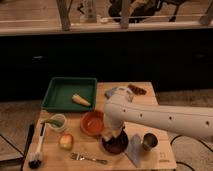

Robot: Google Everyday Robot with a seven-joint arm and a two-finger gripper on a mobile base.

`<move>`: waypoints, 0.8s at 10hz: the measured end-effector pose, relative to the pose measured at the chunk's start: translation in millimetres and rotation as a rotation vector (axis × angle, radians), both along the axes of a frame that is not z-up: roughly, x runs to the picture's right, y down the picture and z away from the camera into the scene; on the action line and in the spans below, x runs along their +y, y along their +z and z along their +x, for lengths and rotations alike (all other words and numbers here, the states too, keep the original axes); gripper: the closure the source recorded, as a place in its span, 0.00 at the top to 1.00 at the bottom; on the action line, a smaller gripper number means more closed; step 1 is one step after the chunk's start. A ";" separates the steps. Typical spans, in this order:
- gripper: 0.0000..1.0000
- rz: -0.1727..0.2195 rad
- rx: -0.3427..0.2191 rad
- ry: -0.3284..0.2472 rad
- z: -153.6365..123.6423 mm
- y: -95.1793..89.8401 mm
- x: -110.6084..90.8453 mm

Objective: Wipe purple bowl with eraser

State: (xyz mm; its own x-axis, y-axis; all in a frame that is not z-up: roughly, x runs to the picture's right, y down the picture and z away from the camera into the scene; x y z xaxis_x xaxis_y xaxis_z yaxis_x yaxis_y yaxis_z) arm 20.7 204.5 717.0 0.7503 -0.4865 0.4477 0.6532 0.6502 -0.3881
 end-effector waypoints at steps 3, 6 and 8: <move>0.00 0.004 -0.043 -0.048 -17.2 -9.3 11.8; 0.00 -0.002 -0.070 -0.061 -11.7 -22.8 43.3; 0.00 -0.005 -0.070 -0.053 5.6 -29.2 62.2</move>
